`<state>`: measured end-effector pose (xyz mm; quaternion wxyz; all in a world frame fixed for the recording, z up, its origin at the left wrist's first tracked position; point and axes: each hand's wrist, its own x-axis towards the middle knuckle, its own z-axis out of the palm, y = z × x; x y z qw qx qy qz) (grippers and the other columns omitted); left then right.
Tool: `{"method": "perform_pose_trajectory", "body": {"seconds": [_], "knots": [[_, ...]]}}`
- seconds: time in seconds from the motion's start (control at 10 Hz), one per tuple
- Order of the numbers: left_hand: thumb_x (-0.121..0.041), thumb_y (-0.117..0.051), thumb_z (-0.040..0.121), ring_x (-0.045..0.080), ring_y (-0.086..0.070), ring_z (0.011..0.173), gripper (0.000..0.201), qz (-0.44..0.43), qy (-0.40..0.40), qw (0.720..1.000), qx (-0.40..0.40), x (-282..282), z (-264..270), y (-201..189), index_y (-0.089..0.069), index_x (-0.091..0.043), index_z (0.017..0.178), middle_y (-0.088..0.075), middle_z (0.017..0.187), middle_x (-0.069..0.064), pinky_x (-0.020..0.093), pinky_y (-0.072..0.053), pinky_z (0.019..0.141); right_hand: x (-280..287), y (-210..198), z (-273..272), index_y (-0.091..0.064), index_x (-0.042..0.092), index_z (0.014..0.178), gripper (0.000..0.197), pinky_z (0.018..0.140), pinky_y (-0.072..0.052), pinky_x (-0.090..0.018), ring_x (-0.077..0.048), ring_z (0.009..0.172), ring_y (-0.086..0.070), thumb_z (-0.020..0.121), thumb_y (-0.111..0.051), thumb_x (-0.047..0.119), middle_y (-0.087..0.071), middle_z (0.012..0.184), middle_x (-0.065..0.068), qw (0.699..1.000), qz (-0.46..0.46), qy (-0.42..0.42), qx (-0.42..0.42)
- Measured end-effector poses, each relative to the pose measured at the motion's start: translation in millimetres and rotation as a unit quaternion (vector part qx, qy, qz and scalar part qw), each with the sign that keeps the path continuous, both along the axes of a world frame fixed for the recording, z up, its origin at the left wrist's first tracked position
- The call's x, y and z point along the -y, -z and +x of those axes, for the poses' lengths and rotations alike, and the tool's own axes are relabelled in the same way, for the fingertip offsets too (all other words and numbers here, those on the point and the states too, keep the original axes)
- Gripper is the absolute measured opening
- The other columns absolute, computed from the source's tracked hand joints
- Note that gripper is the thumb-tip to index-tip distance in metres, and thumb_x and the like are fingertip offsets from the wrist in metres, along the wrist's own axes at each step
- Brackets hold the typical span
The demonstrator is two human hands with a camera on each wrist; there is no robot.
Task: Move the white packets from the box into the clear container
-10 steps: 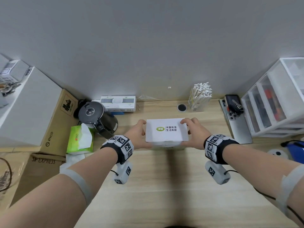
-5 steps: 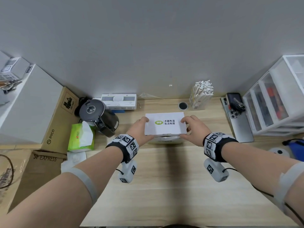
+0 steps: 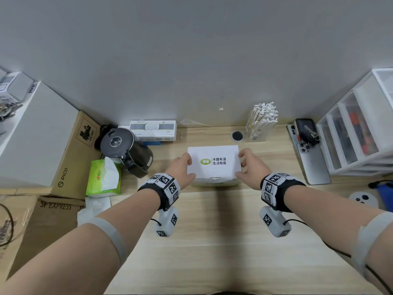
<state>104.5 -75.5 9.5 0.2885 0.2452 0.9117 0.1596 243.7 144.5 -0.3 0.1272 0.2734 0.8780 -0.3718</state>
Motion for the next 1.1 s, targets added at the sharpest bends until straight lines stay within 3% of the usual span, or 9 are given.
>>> {"method": "perform_pose_trajectory", "body": {"seconds": [0.1,0.2,0.3,0.5,0.6,0.7,0.9,1.0,1.1], "knots": [[-0.026,-0.071,0.088,0.026,-0.063,0.077,0.044,0.015,-0.069,0.996,0.054,-4.6,-1.9,2.5,-0.037,-0.014,0.113,-0.063,0.096,0.011,0.035,-0.052,0.068,2.6,4.4,-3.4,-0.028,0.019,0.135,0.069,0.074,-0.058,-0.04,-0.03,0.084,-0.069,0.083,-0.071,0.03,-0.056,0.104,-0.003,0.991,-0.101,0.081,0.02],[-0.024,-0.074,0.086,0.031,-0.072,0.076,0.051,0.045,-0.162,0.974,0.155,-9.0,-2.6,-1.0,-0.034,-0.013,0.115,-0.068,0.098,0.019,0.042,-0.064,0.071,0.3,8.7,-3.6,-0.031,0.022,0.138,0.081,0.074,-0.061,-0.044,-0.031,0.082,-0.072,0.074,-0.079,0.033,-0.058,0.107,-0.002,0.984,-0.15,0.093,0.018],[-0.023,-0.075,0.086,0.028,-0.071,0.075,0.048,0.072,-0.192,0.968,0.148,-11.5,-11.3,4.9,-0.039,-0.013,0.117,-0.069,0.1,0.014,0.047,-0.063,0.077,-4.0,11.5,-10.9,-0.038,0.018,0.139,0.079,0.086,-0.056,-0.041,-0.025,0.09,-0.068,0.074,-0.078,0.036,-0.059,0.117,-0.004,0.992,-0.108,0.07,0.005],[-0.028,-0.073,0.086,0.03,-0.072,0.09,0.045,0.094,-0.235,0.962,0.102,-26.8,-50.1,18.0,-0.049,-0.014,0.121,-0.073,0.098,0.011,0.047,-0.06,0.086,-11.7,3.3,-56.2,-0.042,0.013,0.141,0.061,0.079,-0.042,-0.024,-0.017,0.087,-0.06,0.087,-0.068,0.02,-0.059,0.119,-0.004,0.99,-0.088,0.102,-0.035],[-0.023,-0.072,0.087,0.03,-0.071,0.095,0.049,0.121,-0.245,0.959,0.077,-38.4,-63.7,16.9,-0.05,-0.009,0.129,-0.072,0.107,0.011,0.046,-0.058,0.089,-17.5,0.6,-74.0,-0.04,0.011,0.145,0.063,0.081,-0.04,-0.022,-0.016,0.085,-0.06,0.088,-0.067,0.016,-0.058,0.13,-0.006,0.99,-0.084,0.1,-0.047],[-0.02,-0.07,0.09,0.028,-0.07,0.098,0.048,0.142,-0.253,0.955,0.061,-48.5,-74.6,19.5,-0.051,-0.007,0.132,-0.069,0.114,0.009,0.045,-0.057,0.091,-22.9,3.1,-85.9,-0.042,0.012,0.143,0.063,0.081,-0.044,-0.023,-0.016,0.084,-0.063,0.086,-0.067,0.012,-0.058,0.127,-0.004,0.987,-0.098,0.107,-0.067],[-0.01,-0.068,0.089,0.025,-0.066,0.091,0.034,0.192,-0.263,0.941,0.088,-55.8,-79.3,24.0,-0.052,-0.012,0.119,-0.066,0.099,0.002,0.036,-0.053,0.085,-28.0,10.9,-91.7,-0.039,0.015,0.144,0.065,0.086,-0.05,-0.027,-0.017,0.096,-0.068,0.085,-0.066,0.008,-0.056,0.131,-0.006,0.979,-0.145,0.121,-0.079],[-0.03,-0.077,0.068,0.028,-0.065,0.107,0.083,0.195,-0.276,0.931,0.139,-55.3,-77.5,29.1,-0.044,-0.002,0.139,-0.065,0.118,0.009,0.042,-0.054,0.097,-29.6,17.2,-84.7,-0.032,0.01,0.148,0.068,0.092,-0.049,-0.029,-0.017,0.105,-0.064,0.087,-0.064,0.01,-0.05,0.137,-0.009,0.982,-0.141,0.116,-0.044],[-0.04,-0.074,0.063,0.031,-0.061,0.117,0.102,0.15,-0.297,0.924,0.189,-48.5,-71.4,44.5,-0.033,-0.004,0.149,-0.059,0.131,0.017,0.049,-0.051,0.103,-28.6,23.4,-70.4,-0.028,0.01,0.15,0.072,0.1,-0.048,-0.037,-0.025,0.118,-0.059,0.087,-0.063,0.02,-0.048,0.143,-0.011,0.991,-0.079,0.098,0.036]]}}
